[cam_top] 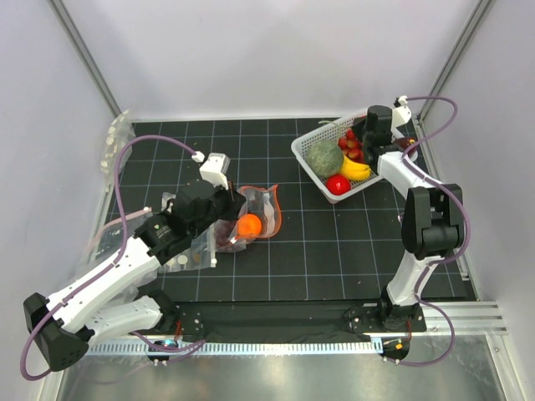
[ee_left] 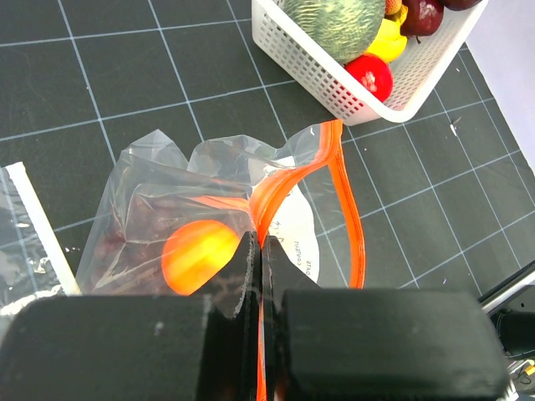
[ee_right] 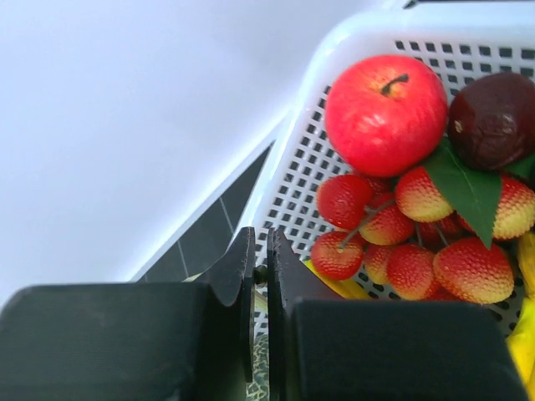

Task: Place the food in the zip-top bag and seal the zipper
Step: Pick up the fake fruit from the bin.

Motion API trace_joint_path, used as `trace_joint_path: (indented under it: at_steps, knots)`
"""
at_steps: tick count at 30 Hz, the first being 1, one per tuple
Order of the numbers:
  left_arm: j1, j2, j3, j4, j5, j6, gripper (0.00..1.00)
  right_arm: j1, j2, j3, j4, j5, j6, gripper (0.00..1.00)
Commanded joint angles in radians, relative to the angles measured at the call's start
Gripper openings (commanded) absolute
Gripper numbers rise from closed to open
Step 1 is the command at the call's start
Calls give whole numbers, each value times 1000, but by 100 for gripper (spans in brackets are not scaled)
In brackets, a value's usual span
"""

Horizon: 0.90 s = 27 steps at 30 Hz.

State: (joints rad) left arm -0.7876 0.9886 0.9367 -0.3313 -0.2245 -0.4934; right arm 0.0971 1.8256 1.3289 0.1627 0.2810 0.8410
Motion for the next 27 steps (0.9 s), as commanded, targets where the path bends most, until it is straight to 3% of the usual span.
trace_joint_path:
  at_steps: [1,5,7,9,13,18,23,25,27]
  knots:
    - [-2,-2,16,57,-7,-2,0,4,-77,-25,104,-9,-54,1]
    - [-4,2,17,57,-9,-2,0,24,-81,-39,228,-170,-182,5]
    - [-2,4,17,55,-7,-2,0,36,-65,21,184,-269,-235,19]
    - [-2,4,17,57,-9,-1,0,49,-49,47,121,-269,-237,46]
    - [-2,5,19,55,-12,0,0,49,-52,29,132,-218,-241,67]
    - [-4,4,19,57,-4,-1,0,40,-55,50,66,-105,-250,70]
    - [-2,8,19,54,-1,-1,0,7,-37,93,-34,33,-203,65]
    - [-2,8,22,54,1,-1,0,4,7,160,-72,46,-239,67]
    - [-4,9,22,54,1,1,0,4,55,298,-220,73,-307,70]
